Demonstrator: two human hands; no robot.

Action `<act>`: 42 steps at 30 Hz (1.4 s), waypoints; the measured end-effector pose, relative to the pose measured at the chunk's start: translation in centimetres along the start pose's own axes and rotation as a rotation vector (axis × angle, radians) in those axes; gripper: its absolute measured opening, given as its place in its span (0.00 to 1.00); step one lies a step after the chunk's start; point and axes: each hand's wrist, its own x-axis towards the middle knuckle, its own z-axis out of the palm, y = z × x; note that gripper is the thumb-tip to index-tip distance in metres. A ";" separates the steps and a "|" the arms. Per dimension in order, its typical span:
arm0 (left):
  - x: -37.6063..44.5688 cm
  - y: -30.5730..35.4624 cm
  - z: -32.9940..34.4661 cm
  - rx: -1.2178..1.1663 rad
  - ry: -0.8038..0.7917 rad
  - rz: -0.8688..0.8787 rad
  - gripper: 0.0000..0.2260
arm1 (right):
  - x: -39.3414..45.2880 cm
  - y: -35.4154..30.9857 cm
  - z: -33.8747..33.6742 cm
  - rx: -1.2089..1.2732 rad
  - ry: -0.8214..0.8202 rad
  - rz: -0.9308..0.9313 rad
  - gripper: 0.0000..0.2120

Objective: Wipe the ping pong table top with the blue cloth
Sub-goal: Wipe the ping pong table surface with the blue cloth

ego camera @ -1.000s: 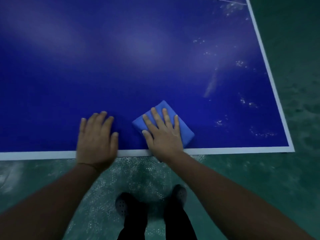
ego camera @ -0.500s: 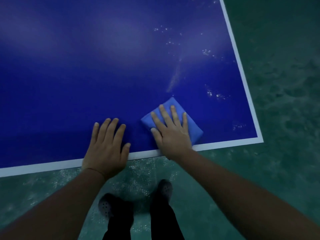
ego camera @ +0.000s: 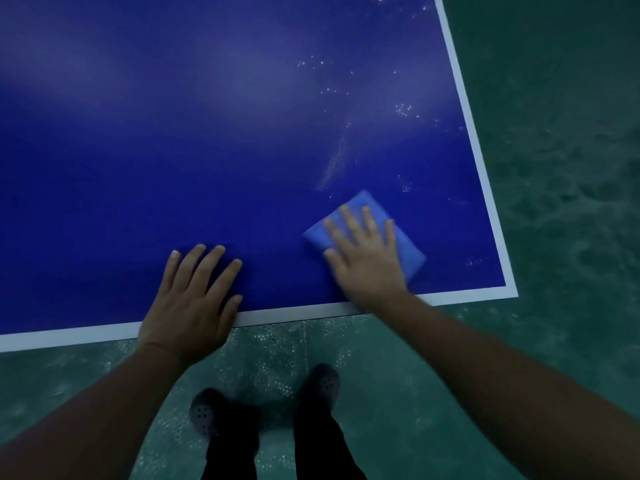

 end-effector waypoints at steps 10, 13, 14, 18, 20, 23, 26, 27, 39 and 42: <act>0.5 3.5 -0.6 -0.141 0.066 -0.128 0.25 | -3.1 3.3 -0.4 -0.048 -0.073 -0.154 0.26; 2.3 7.7 -0.5 -0.167 0.057 -0.029 0.23 | 1.3 9.7 -2.2 -0.021 -0.045 0.231 0.27; 3.0 8.7 -0.5 -0.160 0.041 0.006 0.23 | 2.1 10.5 -2.5 0.017 -0.065 0.349 0.27; 4.6 10.3 0.3 -0.103 -0.016 0.056 0.24 | 0.1 5.1 -0.7 -0.005 0.007 0.075 0.27; 4.7 10.2 0.9 -0.084 -0.018 0.068 0.24 | -0.2 4.4 -0.2 0.003 -0.027 -0.222 0.26; 4.9 10.2 1.5 -0.058 -0.008 0.076 0.25 | 6.5 9.6 -1.5 -0.081 0.005 -0.182 0.26; 5.0 10.4 1.3 -0.051 -0.013 0.068 0.25 | 11.2 16.4 -3.4 0.023 0.002 0.320 0.26; 5.0 10.4 1.2 -0.055 -0.025 0.069 0.25 | 10.7 16.5 -3.4 0.075 0.028 0.424 0.27; 5.3 10.7 0.8 -0.051 -0.067 0.057 0.28 | 11.2 21.5 -3.7 0.058 0.014 0.271 0.27; 5.3 10.6 0.7 -0.066 -0.069 0.053 0.29 | 3.0 19.8 -2.1 0.036 0.058 0.279 0.28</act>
